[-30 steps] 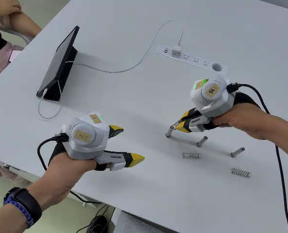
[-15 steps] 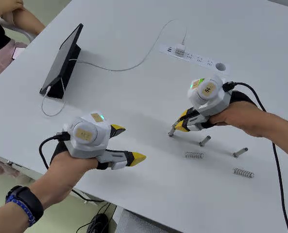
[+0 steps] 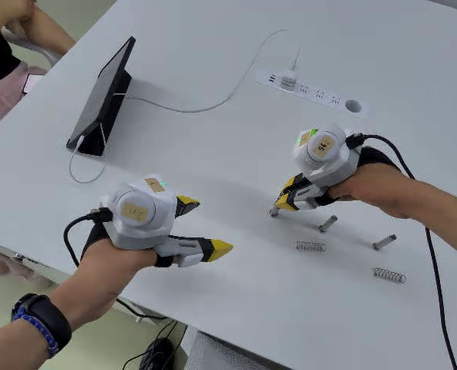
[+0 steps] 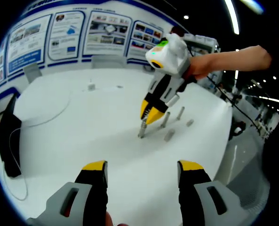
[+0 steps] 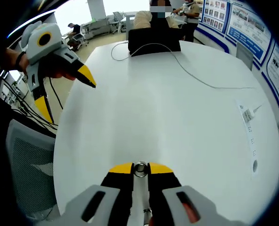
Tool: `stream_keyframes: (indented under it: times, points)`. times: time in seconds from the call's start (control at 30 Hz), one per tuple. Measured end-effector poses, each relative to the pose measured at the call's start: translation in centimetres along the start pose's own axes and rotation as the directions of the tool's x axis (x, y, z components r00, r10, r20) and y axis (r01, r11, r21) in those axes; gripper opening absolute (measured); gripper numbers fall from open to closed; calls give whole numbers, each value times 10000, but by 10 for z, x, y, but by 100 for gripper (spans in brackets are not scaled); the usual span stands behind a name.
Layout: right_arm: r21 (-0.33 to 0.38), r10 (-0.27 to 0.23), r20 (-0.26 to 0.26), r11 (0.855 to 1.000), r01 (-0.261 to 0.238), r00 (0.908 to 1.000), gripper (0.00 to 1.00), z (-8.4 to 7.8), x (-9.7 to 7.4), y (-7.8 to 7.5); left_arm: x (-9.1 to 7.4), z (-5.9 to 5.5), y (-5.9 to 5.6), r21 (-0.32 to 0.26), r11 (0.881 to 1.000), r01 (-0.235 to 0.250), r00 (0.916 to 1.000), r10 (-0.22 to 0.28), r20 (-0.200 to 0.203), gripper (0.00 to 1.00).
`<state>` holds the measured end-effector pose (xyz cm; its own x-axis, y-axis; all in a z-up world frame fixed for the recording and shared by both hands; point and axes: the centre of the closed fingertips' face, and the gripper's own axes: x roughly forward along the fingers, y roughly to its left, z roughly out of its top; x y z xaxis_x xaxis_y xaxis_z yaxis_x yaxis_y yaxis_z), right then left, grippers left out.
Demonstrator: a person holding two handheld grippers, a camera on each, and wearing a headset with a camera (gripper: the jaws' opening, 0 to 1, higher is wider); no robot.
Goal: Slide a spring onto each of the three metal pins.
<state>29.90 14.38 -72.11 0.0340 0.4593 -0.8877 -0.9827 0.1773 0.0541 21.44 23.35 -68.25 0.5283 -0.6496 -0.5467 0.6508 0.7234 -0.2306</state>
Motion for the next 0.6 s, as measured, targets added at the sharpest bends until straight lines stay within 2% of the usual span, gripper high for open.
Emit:
stream_keyframes:
  times: [0.37, 0.6]
  points:
    - [-286, -51, -167, 9996, 47, 9998, 13, -7, 11, 2, 0, 0, 0, -52, 10000, -29, 10000, 29, 28, 61]
    - [-205, -129, -193, 9997, 125, 9997, 13, -12, 17, 0, 0, 2, 0, -202, 9997, -101, 9998, 104, 146, 60]
